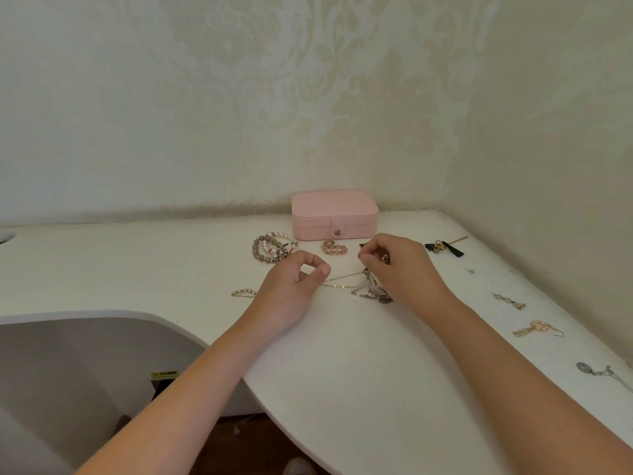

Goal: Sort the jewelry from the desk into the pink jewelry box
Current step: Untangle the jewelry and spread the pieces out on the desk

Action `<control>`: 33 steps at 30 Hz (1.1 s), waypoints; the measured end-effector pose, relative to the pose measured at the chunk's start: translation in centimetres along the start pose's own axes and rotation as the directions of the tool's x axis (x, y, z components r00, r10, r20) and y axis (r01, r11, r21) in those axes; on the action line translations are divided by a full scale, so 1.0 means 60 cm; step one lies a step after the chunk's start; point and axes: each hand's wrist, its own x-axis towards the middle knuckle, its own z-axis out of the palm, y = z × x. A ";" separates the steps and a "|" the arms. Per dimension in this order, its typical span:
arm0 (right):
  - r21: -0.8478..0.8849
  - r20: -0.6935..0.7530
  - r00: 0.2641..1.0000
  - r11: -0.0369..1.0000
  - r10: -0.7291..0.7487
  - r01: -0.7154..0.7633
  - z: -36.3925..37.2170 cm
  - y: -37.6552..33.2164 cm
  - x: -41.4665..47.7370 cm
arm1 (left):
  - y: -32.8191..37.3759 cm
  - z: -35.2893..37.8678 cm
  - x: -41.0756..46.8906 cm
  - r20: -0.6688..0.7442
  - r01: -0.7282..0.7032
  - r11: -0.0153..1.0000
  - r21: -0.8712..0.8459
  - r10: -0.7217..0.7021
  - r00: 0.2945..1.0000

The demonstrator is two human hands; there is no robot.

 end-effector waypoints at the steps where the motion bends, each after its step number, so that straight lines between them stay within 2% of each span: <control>1: 0.031 -0.013 1.000 0.999 0.022 -0.022 -0.002 0.001 0.001 | 0.003 0.001 -0.001 0.009 -0.007 1.000 -0.021 0.007 1.000; 4: 0.181 -0.005 0.996 0.979 0.092 -0.090 -0.007 0.000 0.003 | 0.005 0.001 -0.005 0.050 -0.010 0.996 -0.085 0.014 0.999; 7: 0.256 0.059 0.992 0.959 0.111 -0.123 -0.017 -0.005 0.002 | 0.010 -0.001 -0.011 0.084 -0.036 0.994 -0.108 0.045 0.995; 10: 0.278 0.158 0.983 0.951 0.096 -0.138 -0.025 -0.008 -0.001 | 0.011 -0.008 -0.010 0.009 -0.036 0.987 -0.157 0.038 0.999; 14: 0.176 0.243 0.966 0.975 0.089 -0.134 -0.038 -0.005 -0.002 | 0.005 -0.020 -0.001 -0.063 0.155 0.905 -0.395 -0.195 0.979; 17: 0.061 0.232 0.967 0.991 0.103 -0.120 -0.042 0.002 -0.001 | 0.006 -0.024 0.002 -0.065 0.217 0.819 -0.532 -0.295 0.953; 22: -0.046 0.194 0.973 0.992 0.128 -0.121 -0.048 0.009 0.001 | 0.001 -0.030 0.007 -0.155 0.195 0.759 -0.621 -0.362 0.919; 26: -0.101 0.122 0.983 0.987 0.135 -0.123 -0.052 0.017 0.005 | -0.005 -0.037 0.012 -0.245 0.104 0.675 -0.730 -0.401 0.883; 29: -0.047 0.139 0.981 0.990 0.136 -0.131 -0.054 0.014 0.003 | -0.007 -0.046 0.012 -0.291 0.044 0.606 -0.794 -0.442 0.848; 33: 0.147 0.228 0.968 0.979 0.103 -0.139 -0.061 -0.003 -0.005 | -0.013 -0.060 0.013 -0.275 -0.004 0.466 -0.885 -0.517 0.811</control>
